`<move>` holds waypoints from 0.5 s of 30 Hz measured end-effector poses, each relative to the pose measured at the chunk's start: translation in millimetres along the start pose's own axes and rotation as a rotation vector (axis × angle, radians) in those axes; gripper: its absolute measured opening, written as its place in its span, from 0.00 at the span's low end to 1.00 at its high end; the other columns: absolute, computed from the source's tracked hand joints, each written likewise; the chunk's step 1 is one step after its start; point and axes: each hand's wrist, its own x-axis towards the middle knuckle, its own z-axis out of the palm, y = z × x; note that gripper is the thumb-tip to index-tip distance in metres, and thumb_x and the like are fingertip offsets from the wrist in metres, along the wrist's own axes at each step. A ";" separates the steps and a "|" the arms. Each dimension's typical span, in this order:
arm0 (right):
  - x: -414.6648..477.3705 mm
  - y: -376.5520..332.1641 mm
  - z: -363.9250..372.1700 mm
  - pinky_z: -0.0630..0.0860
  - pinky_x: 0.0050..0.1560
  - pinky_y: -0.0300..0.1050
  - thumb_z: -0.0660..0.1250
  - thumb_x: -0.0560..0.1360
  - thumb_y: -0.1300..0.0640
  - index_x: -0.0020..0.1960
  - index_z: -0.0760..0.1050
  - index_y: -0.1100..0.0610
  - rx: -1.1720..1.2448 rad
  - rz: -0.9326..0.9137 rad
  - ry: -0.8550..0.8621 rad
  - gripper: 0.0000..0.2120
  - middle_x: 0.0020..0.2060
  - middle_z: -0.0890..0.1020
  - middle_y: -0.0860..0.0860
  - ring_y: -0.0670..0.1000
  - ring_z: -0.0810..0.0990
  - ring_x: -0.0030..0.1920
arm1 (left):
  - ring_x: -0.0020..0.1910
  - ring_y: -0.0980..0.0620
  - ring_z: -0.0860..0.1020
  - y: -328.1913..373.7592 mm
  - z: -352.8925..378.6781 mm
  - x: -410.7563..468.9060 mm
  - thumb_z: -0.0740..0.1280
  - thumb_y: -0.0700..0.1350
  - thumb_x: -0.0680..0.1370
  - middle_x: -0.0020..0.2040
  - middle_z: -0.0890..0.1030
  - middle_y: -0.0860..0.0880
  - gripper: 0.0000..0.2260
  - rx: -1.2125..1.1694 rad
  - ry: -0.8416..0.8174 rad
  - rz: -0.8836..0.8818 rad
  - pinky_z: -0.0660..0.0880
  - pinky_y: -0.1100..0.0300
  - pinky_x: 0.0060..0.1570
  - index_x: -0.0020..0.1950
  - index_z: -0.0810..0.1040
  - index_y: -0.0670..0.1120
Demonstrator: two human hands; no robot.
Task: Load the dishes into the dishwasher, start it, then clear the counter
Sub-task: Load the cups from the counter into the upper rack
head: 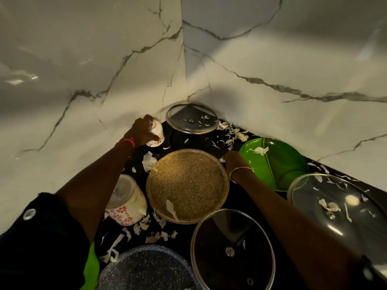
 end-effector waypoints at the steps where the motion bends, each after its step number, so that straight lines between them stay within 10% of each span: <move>1: -2.9 -2.1 -1.8 0.68 0.60 0.47 0.57 0.79 0.61 0.61 0.71 0.68 0.007 -0.005 -0.005 0.14 0.60 0.74 0.64 0.60 0.72 0.62 | 0.60 0.37 0.72 1.6 -2.9 -4.3 0.79 0.41 0.62 0.60 0.73 0.35 0.34 -0.024 0.059 0.006 0.71 0.48 0.59 0.64 0.68 0.37; 15: -109.3 -46.0 -67.4 0.66 0.67 0.50 0.67 0.72 0.66 0.71 0.62 0.61 0.137 -0.289 0.030 0.30 0.68 0.68 0.59 0.57 0.66 0.69 | 0.56 0.45 0.75 78.8 -60.3 -153.4 0.80 0.37 0.60 0.57 0.77 0.41 0.37 -0.248 0.188 0.096 0.68 0.63 0.50 0.64 0.67 0.38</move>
